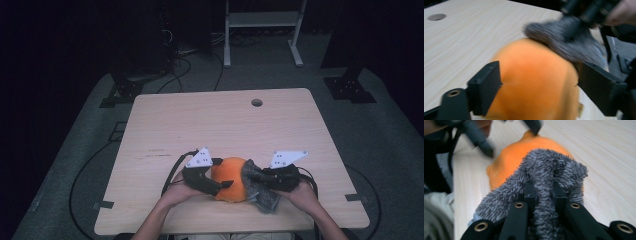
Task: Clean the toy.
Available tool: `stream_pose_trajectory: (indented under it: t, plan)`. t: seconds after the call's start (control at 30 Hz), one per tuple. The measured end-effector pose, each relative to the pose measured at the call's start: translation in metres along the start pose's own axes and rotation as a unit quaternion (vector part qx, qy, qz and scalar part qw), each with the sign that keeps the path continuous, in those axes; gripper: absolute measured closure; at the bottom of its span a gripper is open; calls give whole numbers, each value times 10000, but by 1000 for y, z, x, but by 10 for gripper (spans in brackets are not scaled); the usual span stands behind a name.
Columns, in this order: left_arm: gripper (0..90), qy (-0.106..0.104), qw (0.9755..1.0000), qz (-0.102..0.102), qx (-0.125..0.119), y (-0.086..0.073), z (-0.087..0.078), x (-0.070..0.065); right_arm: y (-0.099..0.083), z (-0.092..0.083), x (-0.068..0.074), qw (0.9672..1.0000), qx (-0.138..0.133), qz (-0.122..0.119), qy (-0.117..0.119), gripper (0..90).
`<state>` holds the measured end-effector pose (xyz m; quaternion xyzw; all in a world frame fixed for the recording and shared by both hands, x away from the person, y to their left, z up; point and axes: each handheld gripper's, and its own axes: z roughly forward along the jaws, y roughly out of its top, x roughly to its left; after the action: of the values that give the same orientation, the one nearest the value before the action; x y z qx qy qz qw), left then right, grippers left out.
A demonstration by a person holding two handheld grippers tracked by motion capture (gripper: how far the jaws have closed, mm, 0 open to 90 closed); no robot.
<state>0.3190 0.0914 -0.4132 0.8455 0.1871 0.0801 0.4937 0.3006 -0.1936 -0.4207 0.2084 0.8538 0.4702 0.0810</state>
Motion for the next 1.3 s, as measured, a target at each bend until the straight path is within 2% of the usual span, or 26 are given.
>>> stream_pose_trajectory:
  t: [0.07,0.1,0.13,0.17,0.2,0.23,0.33,0.4,0.43,0.47,0.5,0.53,0.57,0.6,0.63,0.67,0.7,0.77,0.8,0.83,0.87,1.0,1.07,1.2,1.3]
  plan:
    - [116,211,9995,-246,67,-1,1,5,-3,-2,5,9999,51,-108,61,786]
    - [116,229,9986,-453,133,-2,2,8,-4,-3,7,9998,70,-160,61,786]
    - [116,85,9974,-692,203,-3,5,10,-5,-3,8,9998,71,-190,43,786]
    - [130,3,9962,-827,266,-4,8,10,-5,-4,8,9998,74,-182,45,786]
    - [163,-24,9958,-854,327,-5,10,10,-4,-4,8,9998,73,-184,50,786]
    - [215,-37,9962,-798,342,-6,11,8,-4,-4,7,9998,78,-176,55,786]
    - [388,113,9986,-457,258,-5,9,3,-1,-7,5,9998,11,-181,18,789]
    - [450,169,9998,-116,6,-3,5,0,2,-13,6,9995,-178,-258,-87,791]
    - [471,244,9996,100,-137,-1,3,-4,5,-16,7,9991,-306,-254,-149,791]
    - [482,244,9996,100,-137,-1,3,-4,8,-18,7,9985,-427,-268,-199,792]
    - [482,387,9984,364,-212,2,2,-9,8,-18,7,9985,-427,-268,-199,792]
    - [491,751,9924,917,-331,7,3,-19,14,-19,7,9970,-636,-230,-367,792]
    - [492,751,9924,917,-331,7,3,-19,14,-19,7,9970,-636,-230,-367,792]
    - [491,926,9861,1320,-400,9,4,-25,19,-15,4,9963,-723,-189,-419,792]
    - [489,837,9870,1327,-345,9,4,-24,20,-11,3,9965,-676,-171,-459,791]
    - [474,771,9886,1270,-247,8,5,-23,20,-6,1,9972,-589,-145,-444,791]
    - [443,771,9886,1270,-247,8,5,-23,20,-6,1,9972,-589,-145,-444,791]
    - [328,566,9958,664,-275,5,4,-12,15,6,1,9982,-452,-73,-376,791]
    - [263,508,9978,360,-245,5,4,-7,15,8,2,9984,-424,-105,-367,791]
    - [205,512,9984,165,-146,5,5,-4,16,9,4,9983,-419,-130,-372,791]
    - [182,495,9987,71,2,4,8,-3,16,10,5,9984,-408,-153,-359,791]
    - [306,493,9987,43,89,-3,7,2,13,9,3,9985,-342,-186,-389,791]
    - [333,457,9989,43,90,-6,5,4,5,7,-5,9988,-266,-44,-410,792]
    - [355,372,9992,77,77,-10,2,8,-11,3,-21,9981,51,274,-556,791]
    - [377,320,9994,129,84,-12,1,8,-15,2,-25,9975,109,399,-575,791]
